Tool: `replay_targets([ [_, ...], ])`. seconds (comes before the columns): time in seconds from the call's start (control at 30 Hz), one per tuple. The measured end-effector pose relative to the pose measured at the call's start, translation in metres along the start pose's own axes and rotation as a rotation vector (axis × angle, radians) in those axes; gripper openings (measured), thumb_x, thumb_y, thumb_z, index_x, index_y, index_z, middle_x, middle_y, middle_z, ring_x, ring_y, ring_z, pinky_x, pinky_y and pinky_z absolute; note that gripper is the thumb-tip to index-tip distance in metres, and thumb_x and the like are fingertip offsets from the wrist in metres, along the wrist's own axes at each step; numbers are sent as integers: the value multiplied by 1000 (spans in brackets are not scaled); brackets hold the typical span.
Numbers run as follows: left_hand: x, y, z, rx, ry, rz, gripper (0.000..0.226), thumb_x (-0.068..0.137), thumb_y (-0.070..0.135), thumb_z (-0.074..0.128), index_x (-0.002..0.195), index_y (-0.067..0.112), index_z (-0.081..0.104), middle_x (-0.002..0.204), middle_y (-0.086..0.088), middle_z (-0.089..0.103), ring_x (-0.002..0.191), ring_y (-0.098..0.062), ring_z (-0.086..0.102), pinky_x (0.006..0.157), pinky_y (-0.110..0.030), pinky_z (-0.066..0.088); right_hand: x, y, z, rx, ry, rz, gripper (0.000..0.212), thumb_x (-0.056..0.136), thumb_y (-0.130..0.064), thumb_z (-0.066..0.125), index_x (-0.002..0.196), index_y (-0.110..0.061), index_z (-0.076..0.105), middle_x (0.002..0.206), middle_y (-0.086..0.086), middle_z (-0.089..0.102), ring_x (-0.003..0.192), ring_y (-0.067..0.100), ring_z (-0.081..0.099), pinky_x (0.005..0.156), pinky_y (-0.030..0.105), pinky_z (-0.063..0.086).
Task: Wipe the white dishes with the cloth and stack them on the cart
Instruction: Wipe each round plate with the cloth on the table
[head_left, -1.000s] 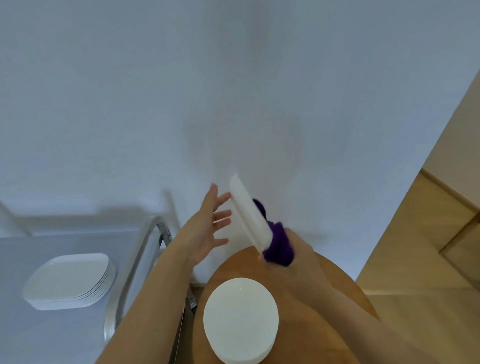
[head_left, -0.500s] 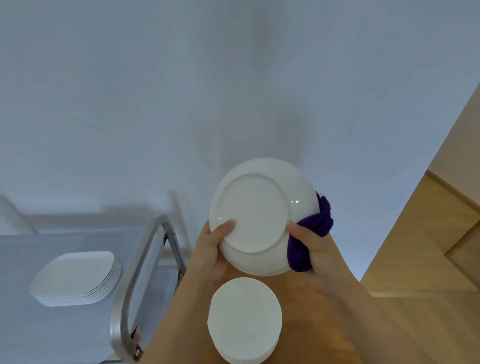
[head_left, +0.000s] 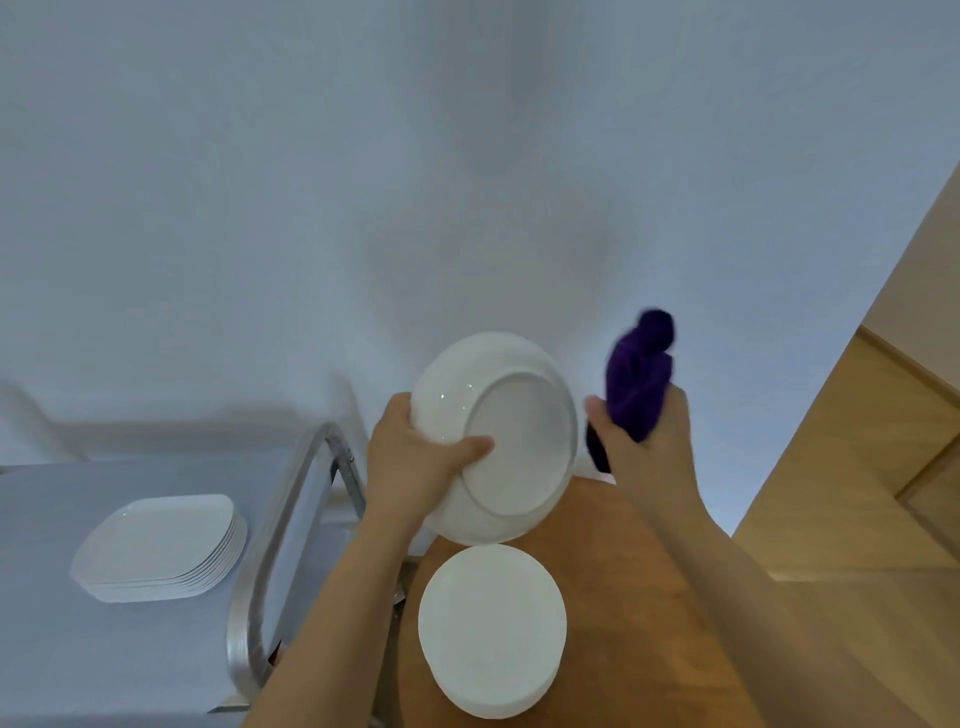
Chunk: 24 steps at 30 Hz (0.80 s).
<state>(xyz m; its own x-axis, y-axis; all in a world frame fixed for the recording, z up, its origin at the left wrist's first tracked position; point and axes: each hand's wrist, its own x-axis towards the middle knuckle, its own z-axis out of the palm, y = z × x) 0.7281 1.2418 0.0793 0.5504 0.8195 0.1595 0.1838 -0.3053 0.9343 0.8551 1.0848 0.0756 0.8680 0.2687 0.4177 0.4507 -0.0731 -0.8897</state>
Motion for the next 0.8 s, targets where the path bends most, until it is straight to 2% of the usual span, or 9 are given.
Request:
replay_targets([
  [0.1, -6, 7, 9, 206, -134, 105, 50, 59, 32, 87, 83, 33, 43, 80, 16, 57, 75, 2, 53, 56, -21, 39, -2, -26, 27, -195, -185, -214, 67, 67, -61, 57, 122, -24, 48, 128, 5, 44, 121, 24, 38, 99, 37, 35],
  [0.13, -10, 9, 13, 243, -179, 141, 48, 60, 35, 86, 86, 32, 45, 77, 17, 57, 73, 2, 54, 56, -18, 41, -3, -33, 37, -275, -248, -242, 72, 69, -66, 52, 129, -28, 44, 137, 3, 36, 129, 24, 29, 103, 39, 29],
  [0.23, -18, 9, 17, 257, -230, 187, 53, 62, 32, 86, 97, 33, 47, 79, 25, 54, 74, 7, 53, 61, -6, 37, -1, -39, 59, -511, -351, -229, 57, 79, -65, 49, 127, -34, 46, 141, -1, 31, 131, 23, 22, 101, 46, 28],
  [0.3, -23, 7, 12, 258, -203, 139, 54, 60, 33, 87, 87, 39, 41, 79, 25, 52, 73, 9, 50, 57, -6, 34, 5, -37, 62, -566, -336, -229, 47, 84, -57, 50, 123, -31, 52, 135, -3, 39, 124, 22, 31, 97, 42, 31],
  [0.4, -28, 2, 3, 260, -177, 105, 52, 58, 35, 87, 82, 41, 40, 80, 22, 54, 74, 7, 51, 55, -9, 33, 9, -31, 57, -456, -263, -265, 39, 84, -52, 52, 114, -27, 58, 122, -3, 49, 110, 20, 44, 89, 39, 39],
  [0.5, -29, 2, -3, 200, -169, 84, 52, 56, 31, 88, 82, 38, 43, 84, 19, 55, 77, 3, 52, 57, -15, 35, 15, -28, 52, -318, -243, -199, 40, 79, -56, 46, 106, -29, 58, 109, -6, 53, 100, 15, 48, 80, 32, 41],
  [0.63, -29, 6, -14, 65, -115, 29, 58, 42, 37, 89, 84, 36, 49, 85, 16, 59, 77, 0, 56, 58, -20, 42, 34, -15, 33, 33, -316, 97, 23, 82, -53, 57, 100, -39, 54, 103, -14, 60, 96, 5, 56, 77, 24, 43],
  [0.73, -23, 9, -22, -163, -35, -70, 59, 36, 34, 84, 88, 31, 58, 82, 14, 67, 74, -4, 64, 57, -24, 51, 32, 0, 18, 399, -385, 372, 35, 81, -49, 62, 112, -33, 60, 102, -11, 69, 93, 7, 65, 69, 19, 49],
  [0.8, -18, 10, -20, -302, 3, -128, 61, 40, 28, 88, 93, 27, 59, 92, 9, 68, 84, -13, 66, 64, -35, 56, 20, 10, 17, 478, -346, 398, 45, 72, -52, 63, 110, -28, 61, 94, -7, 72, 86, 9, 68, 61, 18, 51],
])
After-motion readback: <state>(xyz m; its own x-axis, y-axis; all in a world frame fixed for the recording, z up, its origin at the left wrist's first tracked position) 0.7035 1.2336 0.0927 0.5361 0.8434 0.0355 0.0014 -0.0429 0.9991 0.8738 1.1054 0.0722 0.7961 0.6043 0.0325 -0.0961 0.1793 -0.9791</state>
